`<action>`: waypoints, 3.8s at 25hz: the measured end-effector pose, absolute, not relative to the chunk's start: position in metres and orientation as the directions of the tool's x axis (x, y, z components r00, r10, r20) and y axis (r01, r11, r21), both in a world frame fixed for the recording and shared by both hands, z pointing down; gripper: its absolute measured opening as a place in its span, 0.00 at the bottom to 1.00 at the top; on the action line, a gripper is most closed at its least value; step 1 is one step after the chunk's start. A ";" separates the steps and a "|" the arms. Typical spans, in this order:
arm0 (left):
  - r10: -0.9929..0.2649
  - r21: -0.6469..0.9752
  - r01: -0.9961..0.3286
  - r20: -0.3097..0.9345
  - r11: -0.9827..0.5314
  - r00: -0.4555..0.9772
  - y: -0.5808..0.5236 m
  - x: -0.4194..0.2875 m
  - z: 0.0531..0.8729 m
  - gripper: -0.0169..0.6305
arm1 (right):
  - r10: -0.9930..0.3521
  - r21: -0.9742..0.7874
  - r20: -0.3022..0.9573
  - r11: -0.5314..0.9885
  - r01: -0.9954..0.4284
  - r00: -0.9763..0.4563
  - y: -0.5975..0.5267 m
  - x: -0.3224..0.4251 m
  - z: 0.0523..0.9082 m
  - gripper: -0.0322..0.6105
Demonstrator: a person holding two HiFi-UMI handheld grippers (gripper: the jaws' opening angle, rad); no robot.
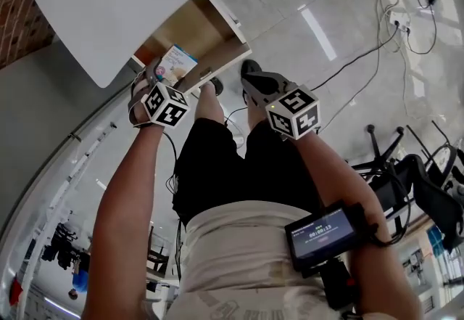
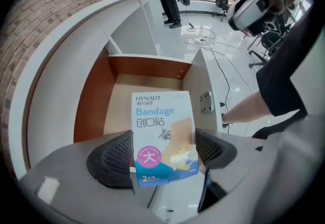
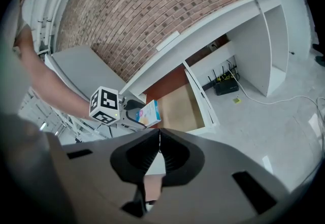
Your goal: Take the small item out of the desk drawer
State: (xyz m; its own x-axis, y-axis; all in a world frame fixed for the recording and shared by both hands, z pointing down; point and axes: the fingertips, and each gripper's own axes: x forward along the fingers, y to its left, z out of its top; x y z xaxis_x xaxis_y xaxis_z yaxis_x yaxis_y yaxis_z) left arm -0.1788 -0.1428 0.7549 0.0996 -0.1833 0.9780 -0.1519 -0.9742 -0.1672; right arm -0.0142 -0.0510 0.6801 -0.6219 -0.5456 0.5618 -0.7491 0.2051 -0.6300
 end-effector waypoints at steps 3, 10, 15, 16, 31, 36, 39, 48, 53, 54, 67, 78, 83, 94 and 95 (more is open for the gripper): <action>-0.197 -0.175 -0.179 0.974 -0.968 0.115 -0.139 -0.174 0.728 0.62 | -0.531 -0.632 0.557 0.229 -0.741 -0.639 -0.048 -0.012 0.662 0.06; -0.231 -0.181 -0.265 0.958 -0.947 0.173 -0.126 -0.169 0.695 0.62 | -0.513 -0.606 0.560 0.282 -0.744 -0.650 -0.047 -0.008 0.637 0.06; -0.262 -0.181 -0.333 0.941 -0.925 0.216 -0.123 -0.168 0.672 0.62 | -0.517 -0.596 0.554 0.299 -0.745 -0.652 -0.051 -0.010 0.622 0.06; -0.272 -0.182 -0.353 0.935 -0.918 0.226 -0.124 -0.167 0.666 0.62 | -0.517 -0.595 0.552 0.305 -0.744 -0.654 -0.051 -0.011 0.619 0.06; -0.353 -0.150 -0.521 0.881 -0.840 0.315 -0.111 -0.163 0.603 0.62 | -0.533 -0.559 0.543 0.346 -0.753 -0.648 -0.046 -0.010 0.576 0.06; -0.375 -0.140 -0.547 0.860 -0.826 0.346 -0.109 -0.155 0.585 0.62 | -0.531 -0.545 0.540 0.371 -0.752 -0.653 -0.046 -0.008 0.564 0.06; -0.385 -0.131 -0.567 0.851 -0.813 0.356 -0.111 -0.152 0.578 0.62 | -0.530 -0.539 0.536 0.384 -0.750 -0.657 -0.051 -0.008 0.558 0.06; -0.442 -0.094 -0.647 0.802 -0.756 0.401 -0.108 -0.143 0.547 0.62 | -0.521 -0.519 0.530 0.425 -0.742 -0.669 -0.062 -0.007 0.542 0.06; -0.457 -0.059 -0.675 0.778 -0.735 0.430 -0.103 -0.143 0.530 0.62 | -0.518 -0.505 0.529 0.445 -0.740 -0.672 -0.065 -0.005 0.531 0.06; -0.461 -0.050 -0.682 0.773 -0.730 0.436 -0.102 -0.144 0.528 0.62 | -0.516 -0.501 0.529 0.450 -0.739 -0.673 -0.066 -0.006 0.529 0.06; -0.529 0.023 -0.759 0.703 -0.651 0.475 -0.093 -0.143 0.488 0.62 | -0.543 -0.479 0.497 0.478 -0.736 -0.676 -0.075 -0.008 0.504 0.06; -0.590 0.080 -0.804 0.636 -0.590 0.497 -0.097 -0.159 0.458 0.62 | -0.566 -0.444 0.472 0.510 -0.737 -0.676 -0.083 -0.019 0.474 0.06; -0.608 0.094 -0.813 0.616 -0.575 0.501 -0.096 -0.168 0.447 0.62 | -0.566 -0.427 0.463 0.533 -0.731 -0.683 -0.090 -0.029 0.462 0.06; -0.636 0.120 -0.824 0.578 -0.554 0.511 -0.097 -0.170 0.423 0.62 | -0.572 -0.393 0.373 0.616 -0.683 -0.730 -0.110 -0.052 0.414 0.06; -0.640 0.125 -0.826 0.572 -0.550 0.513 -0.097 -0.170 0.419 0.62 | -0.571 -0.386 0.366 0.626 -0.678 -0.735 -0.110 -0.052 0.409 0.06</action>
